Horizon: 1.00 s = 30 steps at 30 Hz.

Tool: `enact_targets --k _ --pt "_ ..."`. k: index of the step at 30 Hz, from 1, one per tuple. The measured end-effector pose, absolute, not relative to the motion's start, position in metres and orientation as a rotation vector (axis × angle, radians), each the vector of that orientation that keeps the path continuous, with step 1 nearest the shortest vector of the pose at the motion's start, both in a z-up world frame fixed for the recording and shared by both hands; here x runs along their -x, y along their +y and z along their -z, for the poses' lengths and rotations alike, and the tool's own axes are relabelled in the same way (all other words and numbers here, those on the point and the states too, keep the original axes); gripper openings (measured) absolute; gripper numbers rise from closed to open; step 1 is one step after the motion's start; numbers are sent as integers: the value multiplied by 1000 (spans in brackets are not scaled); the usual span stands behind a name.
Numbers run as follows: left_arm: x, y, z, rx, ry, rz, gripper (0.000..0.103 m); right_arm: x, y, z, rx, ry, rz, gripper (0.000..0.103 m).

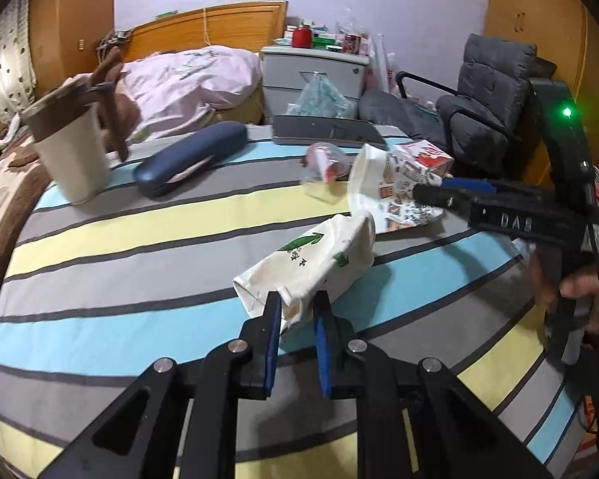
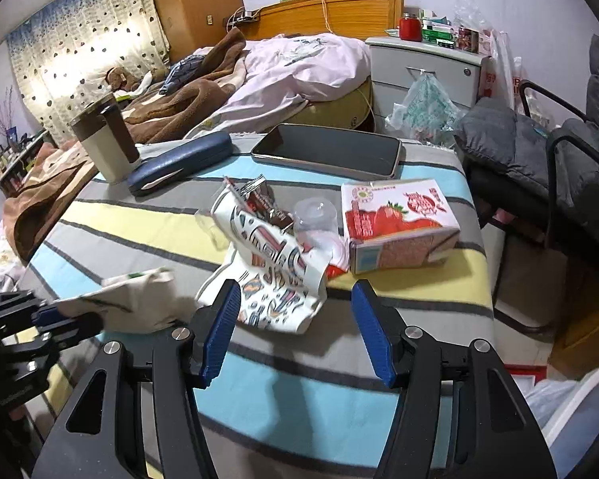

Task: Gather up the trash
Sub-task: 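Grasp the white leaf-print paper bag with the left tool while the right tool grasps the printed paper cup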

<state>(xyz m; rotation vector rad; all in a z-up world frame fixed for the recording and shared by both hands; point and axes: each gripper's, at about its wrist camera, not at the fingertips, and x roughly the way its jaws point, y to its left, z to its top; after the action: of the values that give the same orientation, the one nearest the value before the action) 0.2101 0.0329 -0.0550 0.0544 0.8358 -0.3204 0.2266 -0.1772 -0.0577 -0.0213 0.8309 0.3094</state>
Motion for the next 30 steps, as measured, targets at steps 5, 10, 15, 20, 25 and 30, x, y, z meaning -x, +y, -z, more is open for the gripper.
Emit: enact_targets --k 5,10,15,20,25,30 --pt "-211 47 55 -28 843 282 17 -225 -169 50 99 770 -319 60" --pt "-212 50 48 16 812 325 25 -235 -163 52 144 785 -347 60" --pt "-216 54 41 6 781 331 69 -234 -163 54 148 799 -353 35" --pt "-224 53 42 -9 793 356 70 -231 -165 56 128 809 -361 30" --pt "-236 44 52 -53 828 394 70 -223 -165 56 135 815 -360 27" --pt "-247 37 60 -56 863 471 71 -213 -176 53 128 822 -333 27"
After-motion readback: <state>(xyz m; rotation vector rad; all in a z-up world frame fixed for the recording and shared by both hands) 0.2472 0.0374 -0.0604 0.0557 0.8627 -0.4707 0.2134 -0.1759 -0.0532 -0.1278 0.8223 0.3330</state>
